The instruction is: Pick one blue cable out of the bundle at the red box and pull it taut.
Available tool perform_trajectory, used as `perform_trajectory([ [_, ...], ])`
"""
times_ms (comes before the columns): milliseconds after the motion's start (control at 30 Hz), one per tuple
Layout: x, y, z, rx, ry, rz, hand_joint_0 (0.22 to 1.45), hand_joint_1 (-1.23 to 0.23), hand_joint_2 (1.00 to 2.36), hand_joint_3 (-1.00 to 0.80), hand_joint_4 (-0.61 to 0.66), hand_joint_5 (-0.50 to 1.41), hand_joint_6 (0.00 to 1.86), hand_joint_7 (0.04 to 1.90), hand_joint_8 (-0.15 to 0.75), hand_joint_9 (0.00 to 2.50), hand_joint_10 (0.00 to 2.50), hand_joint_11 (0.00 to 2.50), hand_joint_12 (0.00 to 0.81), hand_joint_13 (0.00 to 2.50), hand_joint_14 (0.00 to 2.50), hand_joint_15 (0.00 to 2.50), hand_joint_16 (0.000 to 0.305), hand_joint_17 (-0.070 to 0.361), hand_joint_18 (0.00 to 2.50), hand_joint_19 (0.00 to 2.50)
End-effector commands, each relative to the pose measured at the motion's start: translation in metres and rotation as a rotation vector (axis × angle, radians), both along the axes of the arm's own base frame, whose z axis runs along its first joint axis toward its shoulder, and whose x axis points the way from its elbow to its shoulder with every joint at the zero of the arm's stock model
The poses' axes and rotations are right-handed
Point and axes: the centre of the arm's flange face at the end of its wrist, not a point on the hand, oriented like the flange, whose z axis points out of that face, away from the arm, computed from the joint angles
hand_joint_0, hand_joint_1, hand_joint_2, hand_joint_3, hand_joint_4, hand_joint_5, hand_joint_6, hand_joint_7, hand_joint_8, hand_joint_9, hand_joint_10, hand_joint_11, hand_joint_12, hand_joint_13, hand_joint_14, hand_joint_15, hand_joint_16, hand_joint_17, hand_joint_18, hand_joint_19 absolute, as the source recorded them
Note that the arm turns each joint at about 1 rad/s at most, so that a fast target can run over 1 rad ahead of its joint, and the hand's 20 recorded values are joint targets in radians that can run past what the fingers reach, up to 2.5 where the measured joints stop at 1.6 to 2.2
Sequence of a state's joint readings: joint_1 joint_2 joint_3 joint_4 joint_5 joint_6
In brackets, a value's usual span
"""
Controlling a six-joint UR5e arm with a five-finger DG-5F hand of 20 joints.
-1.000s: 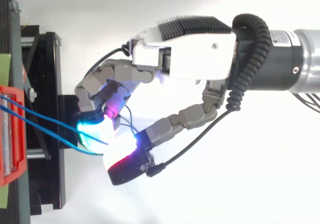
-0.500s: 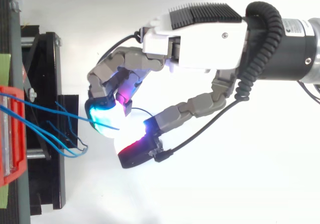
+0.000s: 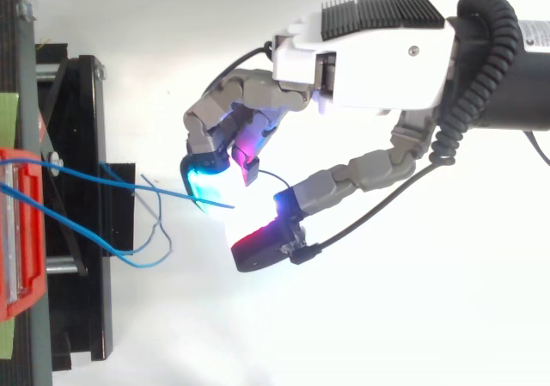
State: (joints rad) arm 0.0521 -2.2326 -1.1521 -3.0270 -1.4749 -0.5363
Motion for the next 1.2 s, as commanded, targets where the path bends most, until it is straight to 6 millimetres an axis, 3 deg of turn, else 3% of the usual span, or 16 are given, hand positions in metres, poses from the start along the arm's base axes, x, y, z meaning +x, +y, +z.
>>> perform_trajectory([
  [0,-0.006,0.0,0.005,0.0,0.026,0.001,0.62,-0.89,1.02,0.0,0.07,-0.09,0.89,1.17,0.338,0.87,0.01,0.44,0.391,0.72,0.01,0.26,0.068,0.152,0.86,0.38],
  [100,-0.013,-0.002,0.007,0.0,0.039,-0.004,0.62,-0.89,1.02,0.01,0.07,-0.09,0.89,1.17,0.338,0.86,0.01,0.44,0.39,0.72,0.01,0.27,0.068,0.152,0.86,0.38],
  [333,-0.052,-0.002,0.006,0.064,0.004,-0.079,0.62,-0.89,1.02,0.01,0.07,-0.09,0.89,1.18,0.338,0.87,0.01,0.44,0.39,0.72,0.01,0.26,0.068,0.153,0.87,0.38],
  [533,-0.053,0.001,0.005,0.163,0.005,-0.087,0.62,-0.89,1.02,0.01,0.07,-0.09,0.89,1.17,0.337,0.87,0.01,0.44,0.39,0.72,0.01,0.26,0.068,0.152,0.86,0.38],
  [933,-0.048,0.004,0.006,0.162,-0.027,-0.082,0.62,-0.89,1.02,0.01,0.06,-0.09,0.89,1.18,0.338,0.87,0.01,0.44,0.391,0.71,0.01,0.27,0.068,0.153,0.86,0.38],
  [1167,-0.052,-0.005,0.006,0.169,-0.009,-0.096,0.62,-0.89,1.02,0.01,0.06,-0.09,0.89,1.18,0.337,0.86,0.01,0.43,0.392,0.71,0.01,0.26,0.068,0.153,0.86,0.38],
])
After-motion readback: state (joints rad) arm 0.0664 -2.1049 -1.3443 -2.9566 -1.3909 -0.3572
